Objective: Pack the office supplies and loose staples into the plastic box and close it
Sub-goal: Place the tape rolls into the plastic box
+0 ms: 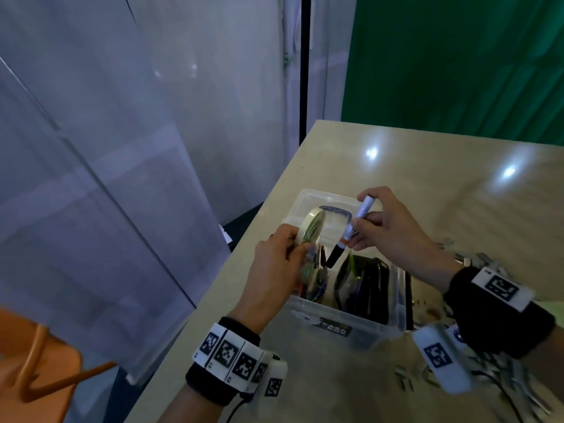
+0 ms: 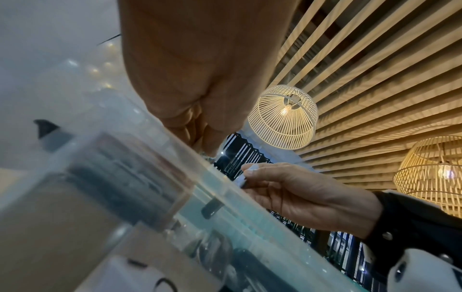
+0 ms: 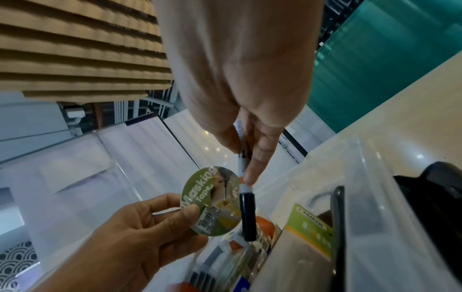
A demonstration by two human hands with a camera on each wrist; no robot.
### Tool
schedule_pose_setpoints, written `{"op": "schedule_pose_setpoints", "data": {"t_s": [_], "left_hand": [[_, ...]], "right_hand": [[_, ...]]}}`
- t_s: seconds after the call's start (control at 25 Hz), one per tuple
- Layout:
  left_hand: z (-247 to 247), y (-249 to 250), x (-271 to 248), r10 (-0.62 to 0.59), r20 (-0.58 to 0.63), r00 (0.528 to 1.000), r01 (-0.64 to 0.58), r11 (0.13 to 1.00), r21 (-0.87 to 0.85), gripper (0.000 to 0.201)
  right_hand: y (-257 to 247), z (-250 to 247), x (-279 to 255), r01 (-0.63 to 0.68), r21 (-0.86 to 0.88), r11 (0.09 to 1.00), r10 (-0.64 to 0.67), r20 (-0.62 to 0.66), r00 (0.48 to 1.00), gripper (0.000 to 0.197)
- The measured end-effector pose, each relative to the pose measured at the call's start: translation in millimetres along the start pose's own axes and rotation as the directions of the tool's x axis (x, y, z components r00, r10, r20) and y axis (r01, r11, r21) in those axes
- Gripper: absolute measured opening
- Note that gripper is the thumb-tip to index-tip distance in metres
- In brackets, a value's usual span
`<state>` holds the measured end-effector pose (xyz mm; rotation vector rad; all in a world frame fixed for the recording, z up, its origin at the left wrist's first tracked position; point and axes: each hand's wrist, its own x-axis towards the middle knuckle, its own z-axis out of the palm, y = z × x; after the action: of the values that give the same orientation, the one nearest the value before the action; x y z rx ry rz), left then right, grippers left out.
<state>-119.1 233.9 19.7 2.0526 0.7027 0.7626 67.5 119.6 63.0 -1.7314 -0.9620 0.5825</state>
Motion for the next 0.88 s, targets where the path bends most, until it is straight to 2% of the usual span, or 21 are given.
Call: {"op": "schedule_pose_setpoints", "data": {"t_s": [0.12,0.28,0.48,0.56,0.68,0.88], "left_hand": [[1,-8,-2,-0.025,0.027,0.999,0.026,0.999,-0.038,0.008],[2,-10,-4,0.027,0.035,0.999,-0.025,0.998,-0.051,0.006],[5,-7,-5,0.059,0.043,0.997,-0.058,0.997,-0.044,0.005],[5,-6,-6,0.064,0.051,0.997,-0.063,0.997,-0.038,0.006],[5,-7,-8,0.075,0.056,0.996,-0.072,0.996,-0.055,0.007],[8,-7,-10,0.15,0.079,0.986,-0.152,0.988,0.02,0.008]], "right_hand": [[8,10,8,-0.001,-0.193,0.981,0.01,0.044,0.999,0.028],[11,24,10,-0.004,-0.468,0.883,0.071,0.125,0.99,0.025],[17,38,7,-0.013,-0.593,0.805,0.17,0.21,0.963,0.026],[18,41,4,0.025,-0.642,0.767,0.17,0.24,0.956,0.034],[8,30,5,0.045,-0.628,0.777,0.134,0.235,0.963,0.044],[-1,0,-6,0.086,-0.595,0.799,0.087,0.256,0.963,0.024]]}}
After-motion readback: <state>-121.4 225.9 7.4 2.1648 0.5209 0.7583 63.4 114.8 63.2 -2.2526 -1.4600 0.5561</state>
